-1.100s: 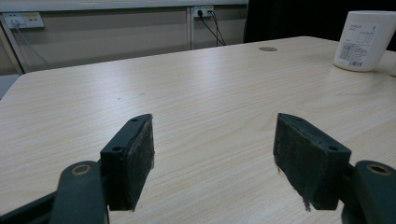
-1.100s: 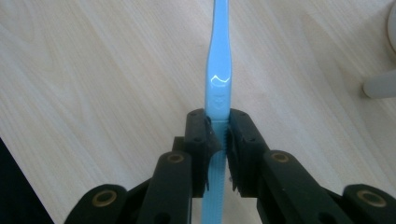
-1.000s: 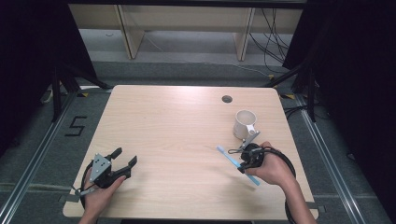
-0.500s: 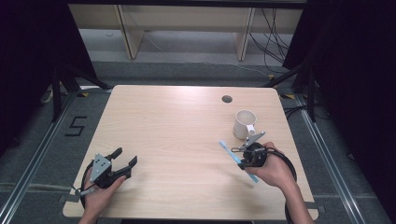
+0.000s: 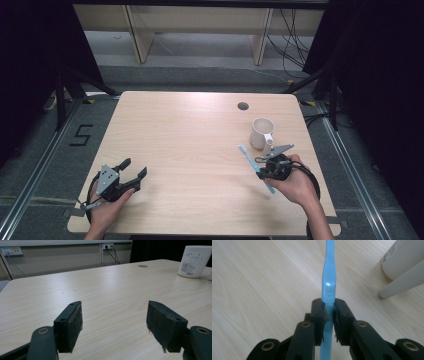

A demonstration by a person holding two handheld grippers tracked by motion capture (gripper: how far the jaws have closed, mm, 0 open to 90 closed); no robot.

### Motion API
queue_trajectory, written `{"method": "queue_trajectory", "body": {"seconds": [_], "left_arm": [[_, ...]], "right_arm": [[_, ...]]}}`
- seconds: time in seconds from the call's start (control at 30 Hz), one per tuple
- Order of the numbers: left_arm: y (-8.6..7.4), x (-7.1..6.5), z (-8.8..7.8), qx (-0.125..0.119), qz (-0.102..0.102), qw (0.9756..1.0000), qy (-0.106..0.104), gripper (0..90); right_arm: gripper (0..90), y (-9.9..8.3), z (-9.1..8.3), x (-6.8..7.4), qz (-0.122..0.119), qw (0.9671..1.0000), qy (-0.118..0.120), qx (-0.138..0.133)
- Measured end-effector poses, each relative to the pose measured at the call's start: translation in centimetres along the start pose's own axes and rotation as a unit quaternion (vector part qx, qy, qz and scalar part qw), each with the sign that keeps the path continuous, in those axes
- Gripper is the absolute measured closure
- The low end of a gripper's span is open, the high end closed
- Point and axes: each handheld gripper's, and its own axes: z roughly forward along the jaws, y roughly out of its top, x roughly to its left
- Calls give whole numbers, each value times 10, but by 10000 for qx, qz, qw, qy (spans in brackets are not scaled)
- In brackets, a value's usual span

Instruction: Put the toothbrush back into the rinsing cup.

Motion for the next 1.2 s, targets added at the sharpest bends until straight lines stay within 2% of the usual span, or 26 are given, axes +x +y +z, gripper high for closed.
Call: {"method": "queue_trajectory", "body": {"seconds": [0.07,0.1,0.17,0.2,0.23,0.3,0.33,0.47,0.5,0.53,0.63,0.67,0.7,0.77,0.8,0.83,0.9,0.93,0.97,1.0,1.03,1.07,1.13,1.17,1.2], "left_arm": [[-1,1,2,-91,-2,9999,-42,286],[-1,1,2,-84,-7,10000,-43,286],[0,1,2,-73,-12,10000,-33,286],[0,1,2,-68,-13,10000,-28,286],[0,0,1,31,-1,10000,28,287],[0,0,1,21,-2,10000,38,287],[0,0,1,26,1,10000,50,287],[0,-1,0,-13,20,10000,85,291],[0,-2,0,-12,36,9999,98,291],[0,-2,0,-6,40,9999,116,291],[0,-2,1,6,46,9999,128,292],[0,-3,1,0,47,9999,129,292],[0,-3,1,-53,50,9999,130,292],[0,-3,0,-70,49,9999,122,292],[0,-3,0,-79,47,9999,115,291],[0,-3,0,-85,42,9999,107,291],[-1,-2,2,-157,41,9999,57,291],[-1,-2,2,-160,35,9998,67,290],[0,-2,0,-77,30,9999,66,290],[0,-2,0,-77,30,9999,66,290],[-1,-2,2,-157,21,9999,52,290],[-1,-2,2,-183,40,9998,31,290],[-1,-2,1,-142,47,9999,54,290],[-1,-2,2,-189,50,9998,31,290],[-1,-2,2,-179,52,9998,33,290]], "right_arm": [[795,-3,-1,0,54,9998,-29,-162],[794,-4,-3,2,190,9995,12,-241],[795,-8,-3,1,178,9991,-11,-379],[795,-11,-5,3,415,9981,-9,-447],[795,-13,-4,3,353,9970,-47,-682],[795,-14,-5,2,366,9966,-30,-736],[795,-17,-5,3,447,9961,11,-760],[795,-25,-5,2,576,9933,-107,-1000],[795,-27,-4,0,525,9922,-155,-1118],[795,-27,-4,0,525,9922,-155,-1118],[795,-31,-5,-1,648,9887,-238,-1328],[795,-31,-5,-1,648,9887,-238,-1328],[795,-31,-7,-2,634,9867,-318,-1460],[795,-31,-8,-3,601,9857,-396,-1524],[795,-31,-9,1,867,9838,-292,-1543],[795,-32,-9,1,875,9832,-305,-1575],[795,-32,-10,-1,741,9818,-428,-1695],[795,-33,-10,2,911,9799,-381,-1735],[795,-33,-11,2,962,9778,-420,-1811],[795,-33,-11,2,962,9778,-420,-1811],[795,-32,-10,2,975,9764,-419,-1881],[795,-32,-13,-1,885,9741,-586,-1996],[795,-31,-14,-1,924,9736,-521,-2022],[795,-31,-16,0,955,9712,-539,-2114],[795,-31,-17,-1,911,9711,-603,-2124]]}}
